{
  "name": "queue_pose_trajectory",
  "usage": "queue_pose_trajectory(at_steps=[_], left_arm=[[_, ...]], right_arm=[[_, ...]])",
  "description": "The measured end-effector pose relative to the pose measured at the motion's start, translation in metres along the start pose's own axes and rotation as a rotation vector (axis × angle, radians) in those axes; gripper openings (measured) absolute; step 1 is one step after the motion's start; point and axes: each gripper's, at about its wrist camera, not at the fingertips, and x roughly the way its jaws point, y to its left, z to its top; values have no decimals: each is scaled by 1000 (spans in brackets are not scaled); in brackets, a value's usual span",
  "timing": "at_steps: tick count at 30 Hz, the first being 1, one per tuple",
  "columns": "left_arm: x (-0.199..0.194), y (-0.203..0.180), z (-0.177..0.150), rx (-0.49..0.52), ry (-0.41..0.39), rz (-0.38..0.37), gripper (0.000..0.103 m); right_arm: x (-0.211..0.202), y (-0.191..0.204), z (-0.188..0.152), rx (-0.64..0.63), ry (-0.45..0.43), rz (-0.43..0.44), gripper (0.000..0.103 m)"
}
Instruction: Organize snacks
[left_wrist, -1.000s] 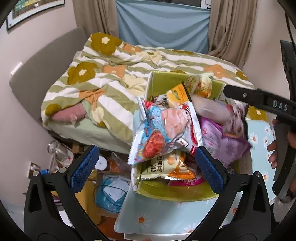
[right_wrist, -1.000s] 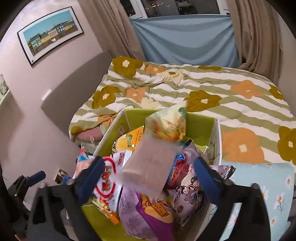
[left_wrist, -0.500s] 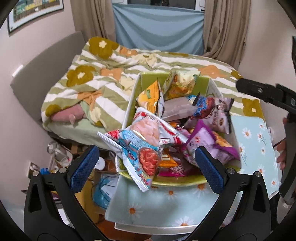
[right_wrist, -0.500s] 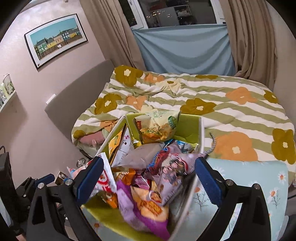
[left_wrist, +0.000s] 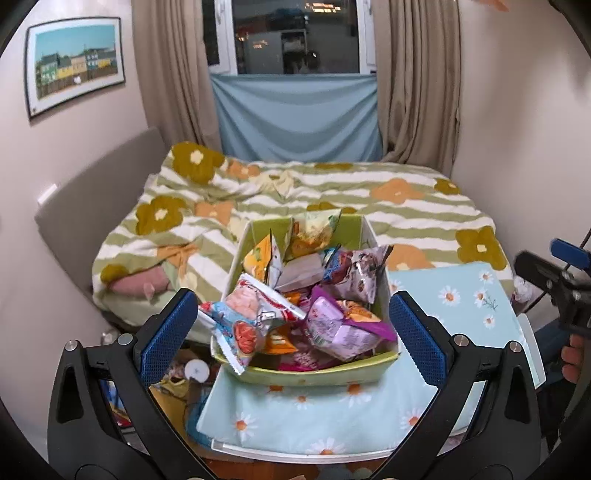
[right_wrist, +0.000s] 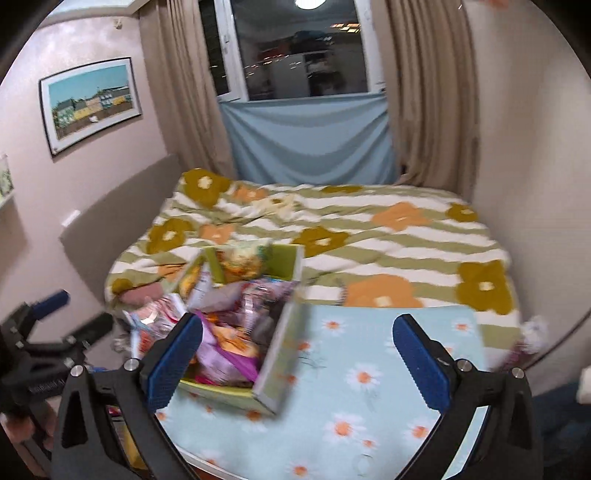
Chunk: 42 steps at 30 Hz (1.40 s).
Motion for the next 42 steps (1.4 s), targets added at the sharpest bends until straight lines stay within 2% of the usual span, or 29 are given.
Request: queue_pose_trajectory(at_steps=[5,13,42], left_arm=[[-21,-16,-12,0,-61,-24,103],[-28,-31,-19,35,-76,-40,103],[-29,-44,-29,45,-71,-48,103]], right_arm=[[-21,-11,-16,3,-5,-81,103],[-39,-21,-32,18,-43,-175,103],[-47,-31,-41,39,-48,-190,103]])
